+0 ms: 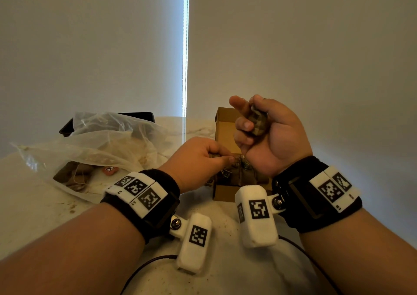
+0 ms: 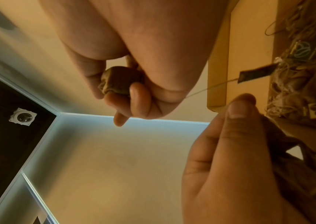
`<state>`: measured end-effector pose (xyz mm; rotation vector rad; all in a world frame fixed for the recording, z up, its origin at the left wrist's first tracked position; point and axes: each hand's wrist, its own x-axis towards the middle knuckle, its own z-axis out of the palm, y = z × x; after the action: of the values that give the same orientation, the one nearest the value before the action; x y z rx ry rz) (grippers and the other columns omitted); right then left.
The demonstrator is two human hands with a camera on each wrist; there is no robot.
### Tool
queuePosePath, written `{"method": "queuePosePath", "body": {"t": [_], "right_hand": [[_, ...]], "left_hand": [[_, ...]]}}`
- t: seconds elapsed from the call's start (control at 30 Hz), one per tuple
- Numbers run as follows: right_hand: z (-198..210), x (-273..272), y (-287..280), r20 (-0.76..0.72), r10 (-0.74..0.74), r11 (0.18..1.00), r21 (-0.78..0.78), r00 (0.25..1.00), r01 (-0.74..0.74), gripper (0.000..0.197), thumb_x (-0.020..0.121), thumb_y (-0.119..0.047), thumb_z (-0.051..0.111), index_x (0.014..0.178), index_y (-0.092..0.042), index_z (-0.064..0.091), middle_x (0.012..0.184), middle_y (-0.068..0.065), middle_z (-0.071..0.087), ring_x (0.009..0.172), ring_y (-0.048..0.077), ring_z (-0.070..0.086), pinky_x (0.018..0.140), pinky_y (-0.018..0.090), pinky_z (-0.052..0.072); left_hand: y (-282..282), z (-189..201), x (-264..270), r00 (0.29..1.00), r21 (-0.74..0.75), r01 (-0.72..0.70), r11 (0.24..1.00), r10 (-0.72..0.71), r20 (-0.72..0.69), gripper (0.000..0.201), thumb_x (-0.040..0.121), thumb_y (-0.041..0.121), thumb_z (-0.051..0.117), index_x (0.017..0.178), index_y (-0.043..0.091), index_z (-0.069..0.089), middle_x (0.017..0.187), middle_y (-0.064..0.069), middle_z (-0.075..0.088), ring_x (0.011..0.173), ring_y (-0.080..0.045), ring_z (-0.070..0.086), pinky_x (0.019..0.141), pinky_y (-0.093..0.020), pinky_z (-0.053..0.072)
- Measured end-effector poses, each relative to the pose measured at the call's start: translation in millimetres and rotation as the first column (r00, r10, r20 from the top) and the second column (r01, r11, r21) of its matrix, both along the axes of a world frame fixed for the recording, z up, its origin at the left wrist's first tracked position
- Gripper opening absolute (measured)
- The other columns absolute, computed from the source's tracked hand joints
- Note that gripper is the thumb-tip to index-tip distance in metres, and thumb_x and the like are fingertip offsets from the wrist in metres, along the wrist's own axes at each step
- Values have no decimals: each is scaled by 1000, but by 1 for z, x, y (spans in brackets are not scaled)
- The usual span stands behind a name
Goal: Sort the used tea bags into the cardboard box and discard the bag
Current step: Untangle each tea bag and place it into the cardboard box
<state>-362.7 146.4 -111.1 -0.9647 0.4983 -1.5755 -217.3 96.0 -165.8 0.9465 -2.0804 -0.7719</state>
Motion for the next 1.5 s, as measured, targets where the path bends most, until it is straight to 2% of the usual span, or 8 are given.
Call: {"method": "queuePosePath", "body": {"t": [0.47, 0.63, 0.9, 1.0, 1.1, 1.23, 1.4, 1.5], "right_hand": [[0, -1, 0, 25, 26, 1000, -15, 999, -26, 28, 99, -20, 48, 74, -15, 59, 98, 9, 72, 51, 10, 46, 42, 20, 33], [-1, -3, -3, 15, 10, 1000, -3, 1000, -10, 21, 99, -21, 49, 79, -15, 55, 97, 8, 72, 51, 9, 47, 43, 20, 33], [-7, -7, -12, 0, -125, 990, 62, 992, 125, 12, 99, -20, 54, 88, -14, 52, 91, 8, 71, 53, 10, 48, 43, 21, 34], [-11, -14, -19, -282, -350, 916, 93, 893, 389, 12, 97, -23, 61, 93, -12, 58, 75, 4, 62, 58, 12, 48, 50, 25, 38], [-18, -6, -23, -538, -321, 868, 163, 779, 470, 25, 99, -39, 55, 98, -15, 60, 80, 4, 56, 67, 17, 48, 55, 29, 41], [-20, 6, -20, -494, -173, 885, 302, 852, 354, 34, 99, -41, 48, 112, -12, 61, 99, 12, 56, 71, 20, 50, 57, 30, 42], [-20, 0, -15, -819, -219, 936, -21, 531, 352, 13, 94, -20, 63, 106, -20, 68, 89, 1, 67, 77, 13, 60, 67, 27, 48], [-16, -7, -13, -825, -209, 939, -19, 526, 343, 14, 95, -12, 61, 100, -18, 72, 78, -1, 66, 68, 11, 58, 60, 24, 46]], "left_hand": [[2, 3, -1, 992, -50, 98, 994, -93, 86, 14, 92, 26, 68, 98, 37, 75, 87, 23, 66, 84, 9, 60, 76, -4, 44], [4, 2, -3, 995, -45, 96, 994, -95, 33, 15, 92, 27, 68, 86, 40, 71, 85, 20, 68, 82, 7, 62, 73, -6, 47], [3, 1, -3, 993, 7, 59, 998, -58, -101, 10, 93, 20, 66, 88, 24, 74, 82, 13, 69, 74, 4, 64, 66, -8, 49], [2, 2, -3, 970, 22, -11, 1000, 16, -241, 10, 93, 23, 67, 86, 23, 75, 80, 8, 70, 66, 3, 62, 64, -14, 52], [1, 2, -3, 926, 108, -57, 993, 93, -367, 11, 93, 25, 67, 87, 20, 76, 77, -1, 70, 64, -6, 61, 67, -30, 58], [-1, 0, -3, 897, 162, -107, 981, 166, -409, 14, 93, 26, 66, 83, 24, 76, 74, 3, 68, 70, -14, 64, 74, -46, 62], [-2, 1, -2, 909, 125, -134, 983, 172, -380, 13, 93, 27, 65, 88, 24, 77, 77, 4, 70, 71, -10, 64, 73, -38, 60], [-3, 1, -2, 918, 108, -137, 985, 167, -359, 12, 92, 31, 68, 91, 25, 78, 77, 9, 69, 70, -1, 63, 71, -28, 56]]}}
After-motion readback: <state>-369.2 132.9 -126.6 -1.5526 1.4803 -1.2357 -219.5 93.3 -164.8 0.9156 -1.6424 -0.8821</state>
